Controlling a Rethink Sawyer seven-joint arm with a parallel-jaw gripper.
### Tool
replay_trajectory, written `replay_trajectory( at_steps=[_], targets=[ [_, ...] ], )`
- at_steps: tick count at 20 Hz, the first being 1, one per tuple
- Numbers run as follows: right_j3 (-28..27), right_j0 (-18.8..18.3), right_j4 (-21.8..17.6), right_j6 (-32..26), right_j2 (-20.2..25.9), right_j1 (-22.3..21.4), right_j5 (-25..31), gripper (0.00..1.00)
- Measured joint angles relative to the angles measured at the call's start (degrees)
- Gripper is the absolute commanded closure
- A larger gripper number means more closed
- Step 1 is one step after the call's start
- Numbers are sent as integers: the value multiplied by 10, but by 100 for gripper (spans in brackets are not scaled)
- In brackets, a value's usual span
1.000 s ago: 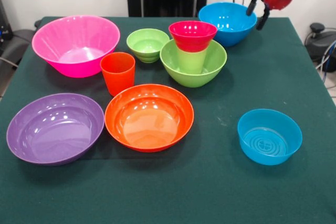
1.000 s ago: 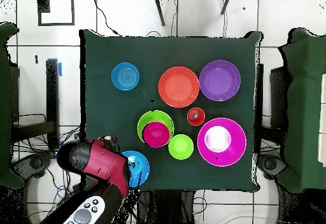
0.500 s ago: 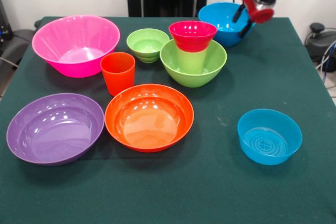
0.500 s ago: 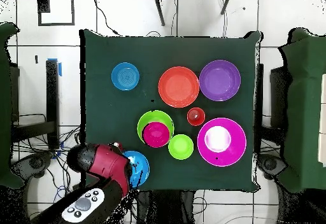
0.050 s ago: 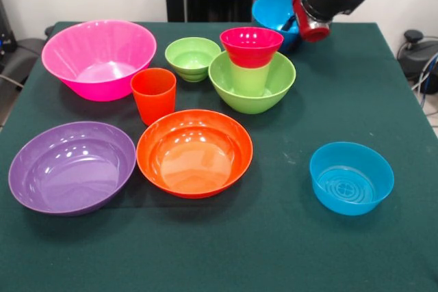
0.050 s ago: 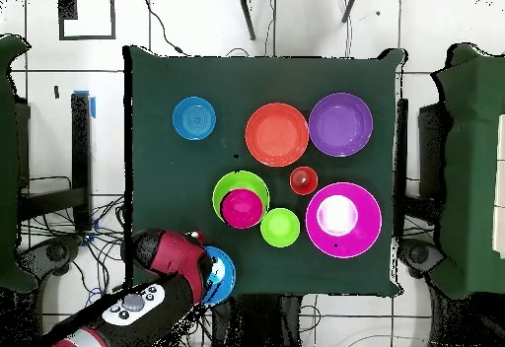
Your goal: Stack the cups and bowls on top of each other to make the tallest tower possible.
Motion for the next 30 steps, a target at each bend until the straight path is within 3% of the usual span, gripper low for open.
replay_trajectory(
  at_steps=[9,19,24,30],
  targets=[
    [10,-34,0,0,14,-39,-6,100],
    [11,-82,-14,0,28,-161,3,100],
    [-15,-105,-62,0,23,-212,65,100],
    [-110,-147,-169,0,15,-233,181,100]
  ],
)
